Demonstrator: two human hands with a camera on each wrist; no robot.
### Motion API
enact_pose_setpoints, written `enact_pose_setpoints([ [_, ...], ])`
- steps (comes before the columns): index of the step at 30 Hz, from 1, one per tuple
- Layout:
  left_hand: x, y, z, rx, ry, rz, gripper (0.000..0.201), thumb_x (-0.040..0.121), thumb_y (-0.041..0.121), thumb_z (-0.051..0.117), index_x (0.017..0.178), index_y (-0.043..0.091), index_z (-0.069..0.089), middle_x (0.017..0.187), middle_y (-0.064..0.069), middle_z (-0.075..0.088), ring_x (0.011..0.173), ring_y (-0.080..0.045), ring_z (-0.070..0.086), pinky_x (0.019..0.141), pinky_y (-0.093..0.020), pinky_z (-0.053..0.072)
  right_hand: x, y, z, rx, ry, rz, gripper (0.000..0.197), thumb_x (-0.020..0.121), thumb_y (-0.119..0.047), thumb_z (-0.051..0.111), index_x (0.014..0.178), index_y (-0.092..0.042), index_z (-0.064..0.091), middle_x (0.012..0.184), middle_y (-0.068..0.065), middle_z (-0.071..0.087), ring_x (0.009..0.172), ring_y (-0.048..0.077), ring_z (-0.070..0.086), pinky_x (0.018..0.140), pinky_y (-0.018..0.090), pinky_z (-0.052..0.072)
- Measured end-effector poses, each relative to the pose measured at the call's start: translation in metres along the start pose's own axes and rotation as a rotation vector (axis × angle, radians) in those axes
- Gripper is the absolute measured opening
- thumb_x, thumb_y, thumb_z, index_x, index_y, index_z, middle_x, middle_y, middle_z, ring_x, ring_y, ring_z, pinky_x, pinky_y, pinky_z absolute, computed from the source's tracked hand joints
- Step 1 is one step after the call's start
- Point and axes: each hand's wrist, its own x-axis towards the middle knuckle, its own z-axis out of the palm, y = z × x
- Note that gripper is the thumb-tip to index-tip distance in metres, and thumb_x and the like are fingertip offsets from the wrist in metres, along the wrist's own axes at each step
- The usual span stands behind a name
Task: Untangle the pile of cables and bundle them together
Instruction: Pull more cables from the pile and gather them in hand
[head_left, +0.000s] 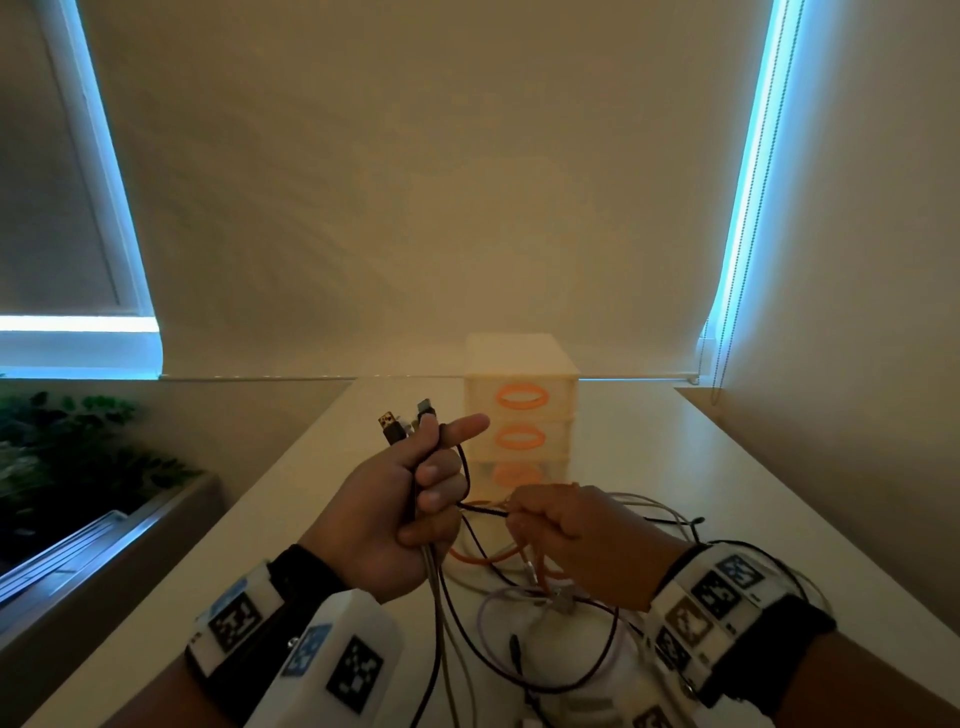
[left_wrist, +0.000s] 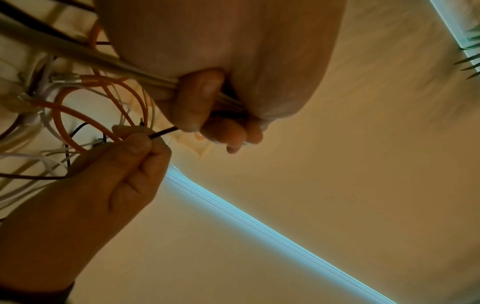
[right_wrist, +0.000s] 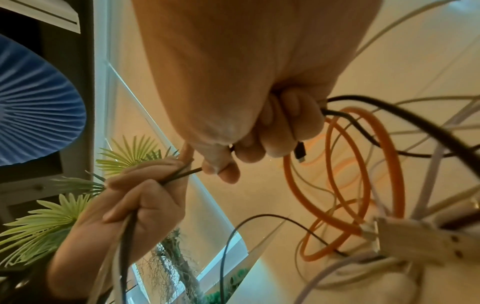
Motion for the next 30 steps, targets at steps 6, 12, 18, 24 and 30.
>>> enact_pose_setpoints([
  [6,-0.007,0.001,0.0,0.007,-0.076,-0.025,0.042,0.103,0.033,0.049,0.123,0.002,0.068,0.055,0.005,0.025,0.038,-0.006,0.017,0.037,-0.021,0.009,-0.001,-0.002,-0.007,-0.011,-0.022,-0.031,0.019,0.102,-0.038,0.044,0.087,-0.032,0.055,0.083,-0.011,0.061,0.072,0.002,0.054,0.067,0.018,0.045],
  [12,-0.014,0.02,0.0,0.007,-0.15,-0.012,0.04,0.104,0.033,0.046,0.119,0.004,0.069,0.052,0.007,0.027,0.038,-0.007,0.015,0.032,-0.019,0.012,0.003,0.025,0.002,0.063,0.029,0.032,0.016,0.103,-0.028,0.046,0.093,-0.024,0.058,0.08,-0.013,0.058,0.071,-0.004,0.054,0.066,0.012,0.04],
  [18,-0.016,0.005,0.002,0.252,-0.138,-0.165,0.045,0.099,0.033,0.051,0.117,-0.004,0.07,0.058,-0.002,0.043,0.034,-0.007,0.028,0.035,-0.02,0.008,0.039,0.013,-0.014,0.186,0.14,0.13,0.029,0.101,-0.026,0.048,0.073,-0.029,0.057,0.065,-0.009,0.053,0.056,0.004,0.046,0.058,0.027,0.038],
  [24,-0.006,-0.004,0.004,0.256,0.067,-0.128,0.04,0.1,0.036,0.05,0.113,0.003,0.068,0.079,-0.012,0.073,0.037,-0.009,0.044,0.033,-0.016,0.013,0.04,-0.049,-0.042,0.151,0.174,0.116,0.026,0.102,-0.027,0.046,0.084,-0.016,0.061,0.077,-0.003,0.06,0.067,0.003,0.058,0.059,0.022,0.046],
  [30,-0.002,-0.008,0.006,0.122,0.067,-0.005,0.041,0.096,0.043,0.052,0.115,0.012,0.07,0.076,-0.003,0.062,0.043,-0.008,0.051,0.036,-0.02,0.015,0.016,-0.065,-0.014,-0.162,0.213,-0.098,0.02,0.105,-0.035,0.035,0.11,-0.024,0.051,0.084,-0.006,0.063,0.071,0.012,0.059,0.062,0.031,0.05],
])
